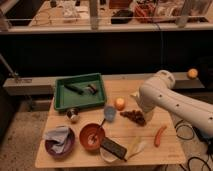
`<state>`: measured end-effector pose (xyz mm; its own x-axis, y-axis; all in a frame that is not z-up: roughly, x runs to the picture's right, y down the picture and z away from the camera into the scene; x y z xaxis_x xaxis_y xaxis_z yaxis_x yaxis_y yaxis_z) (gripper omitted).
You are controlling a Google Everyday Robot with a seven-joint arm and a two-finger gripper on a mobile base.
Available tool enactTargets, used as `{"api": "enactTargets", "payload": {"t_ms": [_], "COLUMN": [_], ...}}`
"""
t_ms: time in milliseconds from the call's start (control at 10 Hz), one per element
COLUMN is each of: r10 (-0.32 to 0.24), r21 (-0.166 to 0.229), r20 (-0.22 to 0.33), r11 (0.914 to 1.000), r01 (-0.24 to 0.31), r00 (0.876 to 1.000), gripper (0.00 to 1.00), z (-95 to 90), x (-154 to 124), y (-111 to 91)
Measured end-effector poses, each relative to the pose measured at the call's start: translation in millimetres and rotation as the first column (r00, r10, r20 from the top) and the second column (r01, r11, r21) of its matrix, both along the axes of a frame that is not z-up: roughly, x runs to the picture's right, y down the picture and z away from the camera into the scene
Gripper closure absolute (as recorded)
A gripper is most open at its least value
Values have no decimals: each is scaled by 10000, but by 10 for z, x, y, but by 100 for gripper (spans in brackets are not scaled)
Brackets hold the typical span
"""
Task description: Place grapes in plastic cup
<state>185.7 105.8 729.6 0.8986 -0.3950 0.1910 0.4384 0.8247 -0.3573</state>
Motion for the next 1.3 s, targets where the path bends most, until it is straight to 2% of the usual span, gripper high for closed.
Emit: {"api": "enactTargets", "payload": {"t_ms": [600, 1300], "r10": [113, 299], "r21": [-148, -531], "r20": [94, 136], "r11": [9998, 9982], "r01": [-112, -292], "r00": [9999, 9995], "gripper": [20, 20], "z": [215, 497], "x": [-47, -112], "y": [49, 113]}}
